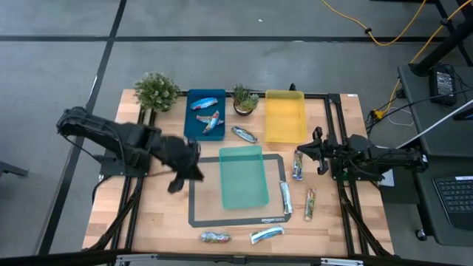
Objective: Pick and place Granola Bars by type
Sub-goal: Put the red granola bar into the dark blue bin
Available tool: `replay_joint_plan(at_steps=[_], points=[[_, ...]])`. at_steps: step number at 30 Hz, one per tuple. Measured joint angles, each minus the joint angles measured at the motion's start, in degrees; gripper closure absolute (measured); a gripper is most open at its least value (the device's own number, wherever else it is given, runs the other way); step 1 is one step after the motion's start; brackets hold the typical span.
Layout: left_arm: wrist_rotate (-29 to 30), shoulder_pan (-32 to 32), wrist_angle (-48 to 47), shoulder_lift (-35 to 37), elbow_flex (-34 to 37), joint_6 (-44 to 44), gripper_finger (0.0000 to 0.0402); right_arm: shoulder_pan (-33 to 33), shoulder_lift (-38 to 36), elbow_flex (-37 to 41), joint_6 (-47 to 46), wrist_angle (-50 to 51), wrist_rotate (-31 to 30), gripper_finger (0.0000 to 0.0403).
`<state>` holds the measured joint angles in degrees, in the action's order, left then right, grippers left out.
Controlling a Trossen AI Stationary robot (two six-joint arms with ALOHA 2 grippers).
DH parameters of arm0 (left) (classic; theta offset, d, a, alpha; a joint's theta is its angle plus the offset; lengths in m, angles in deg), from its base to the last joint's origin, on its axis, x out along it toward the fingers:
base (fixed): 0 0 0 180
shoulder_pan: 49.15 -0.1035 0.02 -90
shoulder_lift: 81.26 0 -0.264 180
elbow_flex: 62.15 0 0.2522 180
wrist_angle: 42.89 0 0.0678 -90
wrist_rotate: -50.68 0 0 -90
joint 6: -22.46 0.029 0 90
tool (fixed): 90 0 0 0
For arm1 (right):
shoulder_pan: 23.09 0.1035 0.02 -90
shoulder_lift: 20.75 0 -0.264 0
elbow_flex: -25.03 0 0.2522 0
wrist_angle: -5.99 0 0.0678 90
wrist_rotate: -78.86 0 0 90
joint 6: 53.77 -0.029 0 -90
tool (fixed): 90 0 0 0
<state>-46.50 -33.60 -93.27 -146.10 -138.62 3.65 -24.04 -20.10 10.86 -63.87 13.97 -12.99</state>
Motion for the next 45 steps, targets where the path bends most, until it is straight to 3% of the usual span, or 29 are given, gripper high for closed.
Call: replay_joint_plan(at_steps=[9,19,24,31,36,42,45], points=[[-1.8,11.3,1.0,-8.0,7.9,-15.3,0.0349,0.0,0.0,0.0,0.3,1.0,0.0,0.0386],[-4.6,20.5,12.2,-19.1,8.2,-14.3,0.0339,0.0,0.0,0.0,0.1,1.1,0.0,0.0386],[-9.4,23.2,16.0,-23.2,8.1,-16.5,0.0286,0.0,0.0,0.0,-0.1,1.5,0.0,0.0386],[-11.0,23.5,17.5,-28.6,5.7,-21.8,0.0176,0.0,0.0,0.0,0.1,2.0,-0.1,0.0386],[-6.3,23.5,16.5,-34.6,-0.3,-15.6,0.0133,0.0,0.0,0.0,0.1,4.1,-0.1,0.0386],[3.0,23.2,8.8,-41.3,-6.0,-14.0,0.0131,0.0,0.0,0.0,-0.1,3.9,-0.1,0.0386],[4.0,23.1,8.2,-43.1,-7.2,-12.3,0.0132,0.0,0.0,0.0,0.0,3.9,-0.1,0.0386]])
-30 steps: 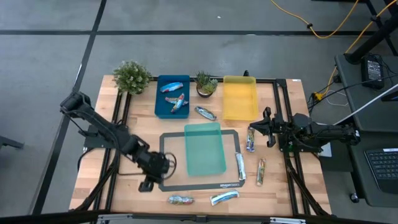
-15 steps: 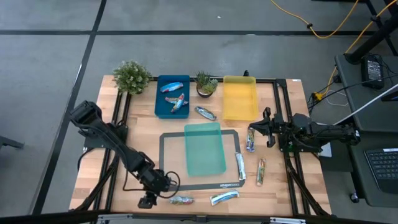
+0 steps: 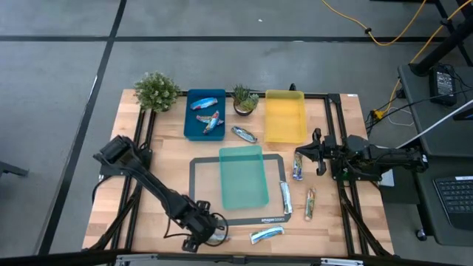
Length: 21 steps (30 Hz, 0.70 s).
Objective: Pick and place Granola Bars by type
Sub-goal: Put the red granola bar into the dark blue bin
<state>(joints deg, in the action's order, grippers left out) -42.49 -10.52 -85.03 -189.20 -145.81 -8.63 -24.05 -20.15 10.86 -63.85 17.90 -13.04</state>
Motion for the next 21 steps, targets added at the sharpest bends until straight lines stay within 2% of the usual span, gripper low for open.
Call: replay_joint_plan(at_steps=[6,11,21], points=[[-0.7,-0.1,0.9,-1.2,-1.6,-0.1,0.0132,0.0,0.0,0.0,0.0,0.0,0.0,0.0386],[2.2,-0.1,1.4,-1.2,-1.7,-1.1,0.0132,0.0,0.0,0.0,0.1,-0.1,0.0,0.0386],[1.8,1.0,3.6,-4.9,-1.6,0.5,0.0134,0.0,0.0,0.0,0.0,-0.1,0.0,0.0386]])
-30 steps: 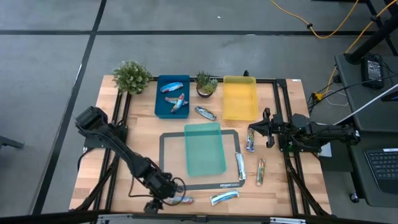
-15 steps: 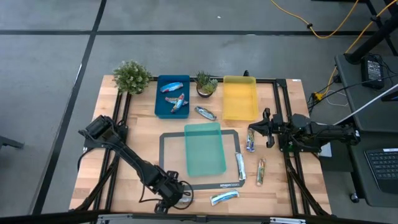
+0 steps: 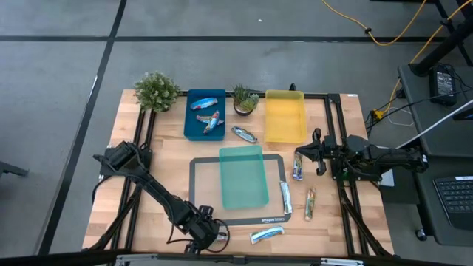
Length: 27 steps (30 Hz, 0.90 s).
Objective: Pick and place Granola Bars by type
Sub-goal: Put the red granola bar into the dark blue bin
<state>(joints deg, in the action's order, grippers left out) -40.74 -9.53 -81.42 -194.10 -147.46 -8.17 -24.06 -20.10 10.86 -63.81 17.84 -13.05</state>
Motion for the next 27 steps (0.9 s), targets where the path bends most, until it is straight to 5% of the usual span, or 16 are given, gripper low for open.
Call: replay_joint_plan(at_steps=[6,20,27], points=[[0.5,-0.1,-0.2,-0.7,-0.1,-1.6,0.0167,0.0,0.0,0.0,0.0,0.0,0.0,0.0386],[0.7,-0.1,-1.2,0.0,-0.4,-4.9,0.0339,0.0,0.0,0.0,0.0,0.0,0.0,0.0386],[1.2,-0.4,-9.5,6.3,-0.5,-5.6,0.0366,0.0,0.0,0.0,0.0,0.0,0.0,0.0386]])
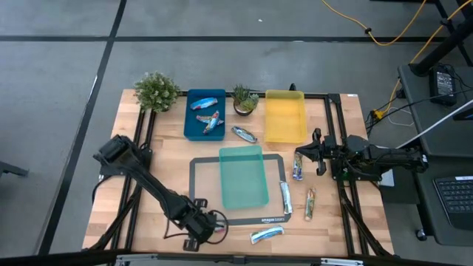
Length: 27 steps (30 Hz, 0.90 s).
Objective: Pick and place Granola Bars by type
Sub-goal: Put the red granola bar into the dark blue bin
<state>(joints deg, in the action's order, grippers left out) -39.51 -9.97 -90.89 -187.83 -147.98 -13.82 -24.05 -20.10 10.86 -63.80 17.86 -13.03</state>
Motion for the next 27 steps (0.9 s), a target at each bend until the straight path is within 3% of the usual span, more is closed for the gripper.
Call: replay_joint_plan(at_steps=[5,12,20,27], points=[[2.2,-1.7,-8.3,9.7,0.0,3.9,0.0360,0.0,0.0,0.0,-0.2,0.0,0.0,0.0386],[16.3,-5.5,-13.1,23.9,0.0,2.6,0.0371,0.0,0.0,0.0,-0.2,0.0,0.0,0.0386],[24.2,-11.0,-13.2,30.3,-0.1,6.0,0.0367,0.0,0.0,0.0,0.0,0.0,0.0,0.0386],[28.2,-20.6,-12.4,35.9,-0.1,10.3,0.0369,0.0,0.0,0.0,0.0,0.0,0.0,0.0386]])
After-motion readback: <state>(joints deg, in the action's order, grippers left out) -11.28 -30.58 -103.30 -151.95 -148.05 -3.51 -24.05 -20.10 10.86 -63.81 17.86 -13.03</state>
